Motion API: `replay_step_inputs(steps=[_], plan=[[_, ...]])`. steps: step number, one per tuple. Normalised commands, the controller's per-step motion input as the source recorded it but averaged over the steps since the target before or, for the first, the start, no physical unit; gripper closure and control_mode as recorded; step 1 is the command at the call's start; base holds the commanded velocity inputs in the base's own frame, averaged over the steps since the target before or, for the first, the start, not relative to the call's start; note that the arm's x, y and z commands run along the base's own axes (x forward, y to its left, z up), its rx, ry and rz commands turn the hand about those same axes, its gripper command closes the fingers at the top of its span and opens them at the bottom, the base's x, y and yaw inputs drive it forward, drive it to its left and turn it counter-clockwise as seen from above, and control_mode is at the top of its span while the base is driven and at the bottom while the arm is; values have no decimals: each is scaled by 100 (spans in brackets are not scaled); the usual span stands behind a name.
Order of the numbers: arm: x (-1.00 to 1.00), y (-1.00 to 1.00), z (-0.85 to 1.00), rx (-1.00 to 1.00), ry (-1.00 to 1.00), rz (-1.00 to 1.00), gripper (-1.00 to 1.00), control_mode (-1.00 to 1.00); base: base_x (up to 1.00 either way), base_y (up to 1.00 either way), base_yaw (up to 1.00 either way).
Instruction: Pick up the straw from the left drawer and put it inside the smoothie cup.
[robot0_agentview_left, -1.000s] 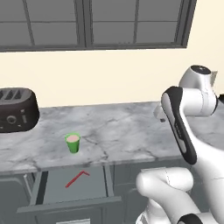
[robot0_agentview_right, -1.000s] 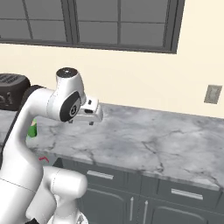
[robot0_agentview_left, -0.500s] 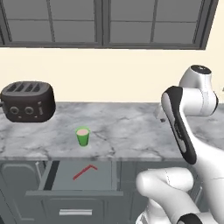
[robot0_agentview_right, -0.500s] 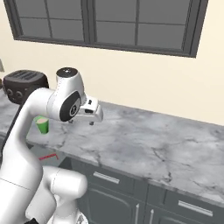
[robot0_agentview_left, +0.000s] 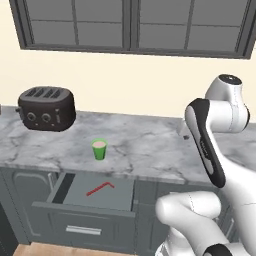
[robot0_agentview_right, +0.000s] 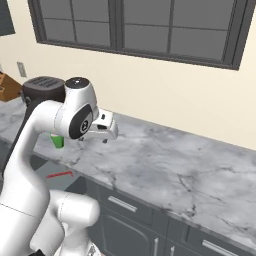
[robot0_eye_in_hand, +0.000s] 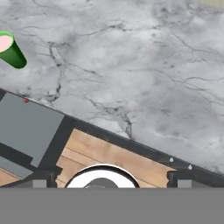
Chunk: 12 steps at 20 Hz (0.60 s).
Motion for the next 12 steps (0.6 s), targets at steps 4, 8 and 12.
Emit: replay_step_inputs(steps=[4,8,12], plan=[[0,0,0,0,0,0,-100,-100,-2,-1,8],[0,0,0,0,0,0,-100,-100,0,0,0],[0,0,0,0,0,0,-100,-100,0,0,0]])
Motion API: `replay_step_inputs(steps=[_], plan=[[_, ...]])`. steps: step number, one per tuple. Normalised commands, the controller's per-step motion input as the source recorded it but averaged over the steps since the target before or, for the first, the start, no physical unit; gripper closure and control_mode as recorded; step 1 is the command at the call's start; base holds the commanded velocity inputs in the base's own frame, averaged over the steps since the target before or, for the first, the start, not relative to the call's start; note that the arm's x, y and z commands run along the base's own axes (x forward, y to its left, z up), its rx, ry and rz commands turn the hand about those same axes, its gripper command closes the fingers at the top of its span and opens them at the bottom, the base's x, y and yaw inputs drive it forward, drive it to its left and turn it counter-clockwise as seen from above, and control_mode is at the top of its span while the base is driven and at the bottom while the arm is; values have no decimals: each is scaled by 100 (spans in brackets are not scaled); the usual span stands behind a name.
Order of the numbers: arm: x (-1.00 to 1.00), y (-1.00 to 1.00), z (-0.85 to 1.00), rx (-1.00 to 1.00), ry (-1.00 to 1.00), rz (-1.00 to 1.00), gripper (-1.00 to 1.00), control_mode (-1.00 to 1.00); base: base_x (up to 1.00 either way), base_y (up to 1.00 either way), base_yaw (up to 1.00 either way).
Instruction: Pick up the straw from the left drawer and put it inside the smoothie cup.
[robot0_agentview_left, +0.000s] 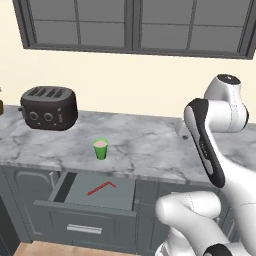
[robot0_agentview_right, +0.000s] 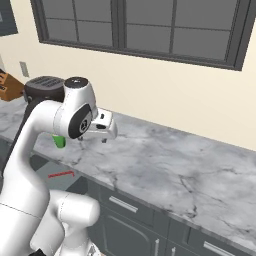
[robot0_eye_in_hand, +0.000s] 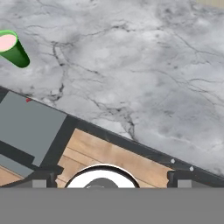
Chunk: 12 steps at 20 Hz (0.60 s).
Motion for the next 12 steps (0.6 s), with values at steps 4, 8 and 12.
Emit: replay_step_inputs(steps=[4,8,12], plan=[[-3,17,0,-5,0,4,-100,-100,0,0,0],[0,58,0,-17,-2,8,-100,-100,0,0,0],[0,100,-4,-21,0,11,-100,-100,0,0,0]])
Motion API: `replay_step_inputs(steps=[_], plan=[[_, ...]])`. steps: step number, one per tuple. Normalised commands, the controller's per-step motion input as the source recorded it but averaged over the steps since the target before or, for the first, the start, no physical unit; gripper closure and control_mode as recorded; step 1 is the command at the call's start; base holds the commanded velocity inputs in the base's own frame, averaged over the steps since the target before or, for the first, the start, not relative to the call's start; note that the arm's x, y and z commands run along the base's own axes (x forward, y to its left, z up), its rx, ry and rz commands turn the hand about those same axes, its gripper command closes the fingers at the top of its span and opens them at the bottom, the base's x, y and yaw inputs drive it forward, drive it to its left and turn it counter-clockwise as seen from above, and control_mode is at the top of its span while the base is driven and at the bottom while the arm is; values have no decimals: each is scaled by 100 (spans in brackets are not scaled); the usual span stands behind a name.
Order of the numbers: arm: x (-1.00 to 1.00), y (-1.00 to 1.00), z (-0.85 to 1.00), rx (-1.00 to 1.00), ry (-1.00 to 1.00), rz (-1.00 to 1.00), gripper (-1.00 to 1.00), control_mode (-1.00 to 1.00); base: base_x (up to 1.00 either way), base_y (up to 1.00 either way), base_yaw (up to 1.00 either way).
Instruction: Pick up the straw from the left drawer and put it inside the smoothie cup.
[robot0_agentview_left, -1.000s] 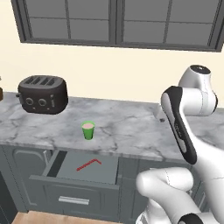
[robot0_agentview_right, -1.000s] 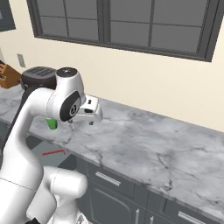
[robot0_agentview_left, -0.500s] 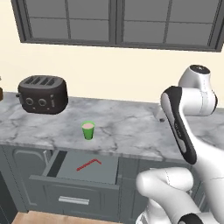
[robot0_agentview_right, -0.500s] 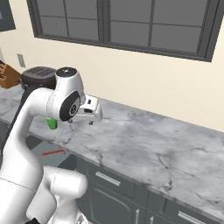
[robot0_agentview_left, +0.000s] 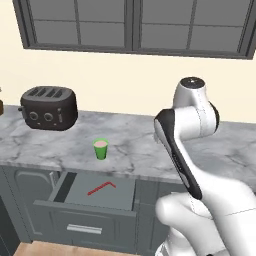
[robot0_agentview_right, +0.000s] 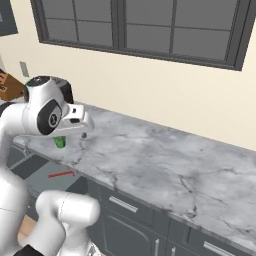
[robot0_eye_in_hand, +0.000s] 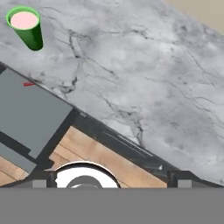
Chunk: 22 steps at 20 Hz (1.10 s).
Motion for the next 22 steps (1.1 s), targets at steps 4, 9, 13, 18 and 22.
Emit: replay_step_inputs(steps=[4,9,13,18,22], plan=[[-1,100,-18,-22,1,13,-100,-100,0,0,0],[-20,100,-33,-14,10,16,-100,-100,0,0,0],[-24,100,-66,0,12,13,-100,-100,0,0,0],[-3,100,-72,0,18,12,-100,-100,0,0,0],[14,82,-61,-2,29,11,-100,-100,0,0,0]])
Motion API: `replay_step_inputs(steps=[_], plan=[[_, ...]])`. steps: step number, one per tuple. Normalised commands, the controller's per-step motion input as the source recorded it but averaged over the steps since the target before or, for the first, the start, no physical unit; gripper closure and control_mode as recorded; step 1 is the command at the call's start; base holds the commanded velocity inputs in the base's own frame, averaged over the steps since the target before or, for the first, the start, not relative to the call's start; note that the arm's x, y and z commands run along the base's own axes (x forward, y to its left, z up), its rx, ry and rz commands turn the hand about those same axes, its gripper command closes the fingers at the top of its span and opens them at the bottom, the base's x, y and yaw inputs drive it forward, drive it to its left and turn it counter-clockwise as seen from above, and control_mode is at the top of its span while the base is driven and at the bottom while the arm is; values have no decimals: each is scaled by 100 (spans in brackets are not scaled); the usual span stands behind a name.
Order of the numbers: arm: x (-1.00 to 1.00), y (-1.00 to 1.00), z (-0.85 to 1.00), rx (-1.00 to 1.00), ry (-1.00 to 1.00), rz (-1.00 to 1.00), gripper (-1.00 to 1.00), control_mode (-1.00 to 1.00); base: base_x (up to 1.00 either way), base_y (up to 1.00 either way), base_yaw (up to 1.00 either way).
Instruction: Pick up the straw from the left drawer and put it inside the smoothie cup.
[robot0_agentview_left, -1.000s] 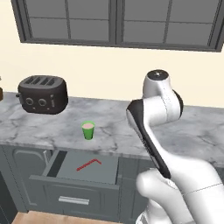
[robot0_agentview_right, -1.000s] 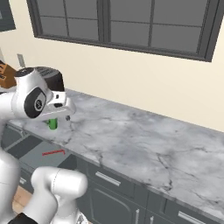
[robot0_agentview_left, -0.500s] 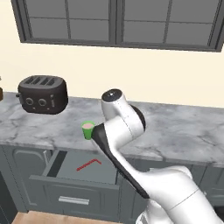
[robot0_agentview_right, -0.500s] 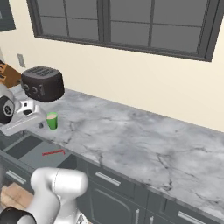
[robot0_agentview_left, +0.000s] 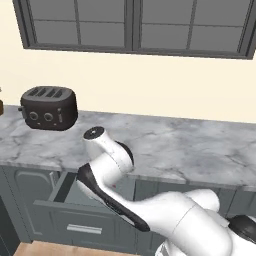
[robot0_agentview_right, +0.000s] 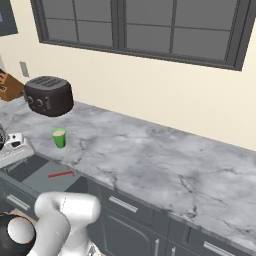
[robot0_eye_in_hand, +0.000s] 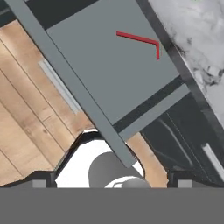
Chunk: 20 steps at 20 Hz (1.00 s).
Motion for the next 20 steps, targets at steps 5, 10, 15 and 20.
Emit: replay_step_inputs(steps=[5,10,15,20], plan=[[51,48,-59,-2,34,11,-100,-100,0,0,0],[33,47,-59,-1,24,8,-100,-100,0,0,0],[1,25,-68,-4,2,5,-100,-100,0,0,0],[0,20,-58,1,-9,1,-100,-100,0,0,0]])
